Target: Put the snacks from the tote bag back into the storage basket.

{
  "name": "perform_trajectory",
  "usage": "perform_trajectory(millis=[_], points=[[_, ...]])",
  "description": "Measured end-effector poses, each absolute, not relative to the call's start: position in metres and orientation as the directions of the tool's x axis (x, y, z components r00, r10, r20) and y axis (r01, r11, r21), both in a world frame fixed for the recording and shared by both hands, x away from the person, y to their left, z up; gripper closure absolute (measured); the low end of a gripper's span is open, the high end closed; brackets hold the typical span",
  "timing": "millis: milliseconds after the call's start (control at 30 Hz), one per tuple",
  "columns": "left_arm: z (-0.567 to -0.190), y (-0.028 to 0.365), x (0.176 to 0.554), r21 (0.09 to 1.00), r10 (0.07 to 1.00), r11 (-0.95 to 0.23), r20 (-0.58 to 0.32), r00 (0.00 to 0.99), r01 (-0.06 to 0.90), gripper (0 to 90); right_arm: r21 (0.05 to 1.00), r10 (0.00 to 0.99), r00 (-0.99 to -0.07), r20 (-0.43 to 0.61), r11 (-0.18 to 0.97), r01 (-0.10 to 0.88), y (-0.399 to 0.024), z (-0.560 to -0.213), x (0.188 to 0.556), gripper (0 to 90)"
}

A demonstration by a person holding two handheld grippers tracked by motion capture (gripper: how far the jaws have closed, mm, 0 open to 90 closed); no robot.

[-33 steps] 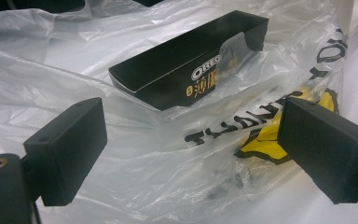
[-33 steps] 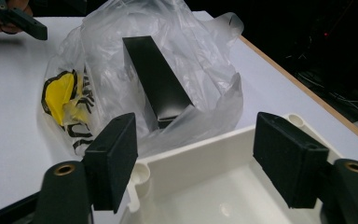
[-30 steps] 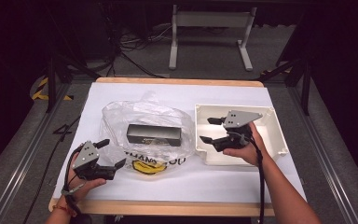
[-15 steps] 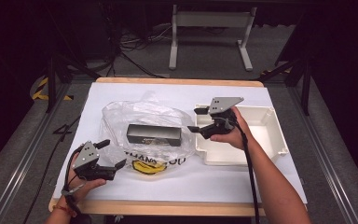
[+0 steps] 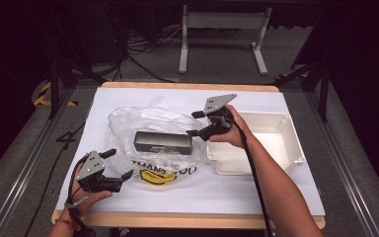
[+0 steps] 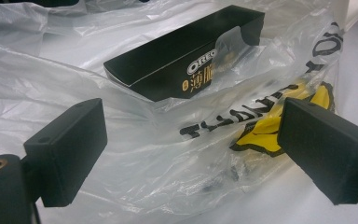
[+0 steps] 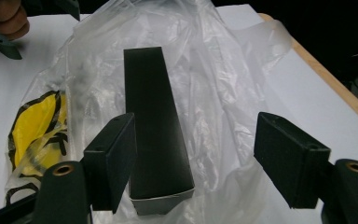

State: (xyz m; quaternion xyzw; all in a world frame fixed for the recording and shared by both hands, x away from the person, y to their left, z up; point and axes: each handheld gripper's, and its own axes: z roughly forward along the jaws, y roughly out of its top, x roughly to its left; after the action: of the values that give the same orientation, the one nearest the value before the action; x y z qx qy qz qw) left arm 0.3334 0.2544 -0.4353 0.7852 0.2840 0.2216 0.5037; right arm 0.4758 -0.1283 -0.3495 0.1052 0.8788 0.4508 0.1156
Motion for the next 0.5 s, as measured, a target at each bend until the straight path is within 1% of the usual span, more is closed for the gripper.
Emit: perform_trajectory(millis=[300, 500], points=[[-0.436, 0.254, 0.331, 0.914, 0.669, -0.338, 0.065, 0.740, 0.225, 9.2, 0.785, 0.247, -0.963, -0.104, 0.615, 0.073, -0.115, -0.356, 0.477, 31.1], [-0.437, 0.254, 0.330, 0.914, 0.662, -0.337, 0.058, 0.747, 0.227, 9.2, 0.745, 0.207, -0.972, -0.110, 0.664, 0.058, -0.104, -0.362, 0.477, 30.7]])
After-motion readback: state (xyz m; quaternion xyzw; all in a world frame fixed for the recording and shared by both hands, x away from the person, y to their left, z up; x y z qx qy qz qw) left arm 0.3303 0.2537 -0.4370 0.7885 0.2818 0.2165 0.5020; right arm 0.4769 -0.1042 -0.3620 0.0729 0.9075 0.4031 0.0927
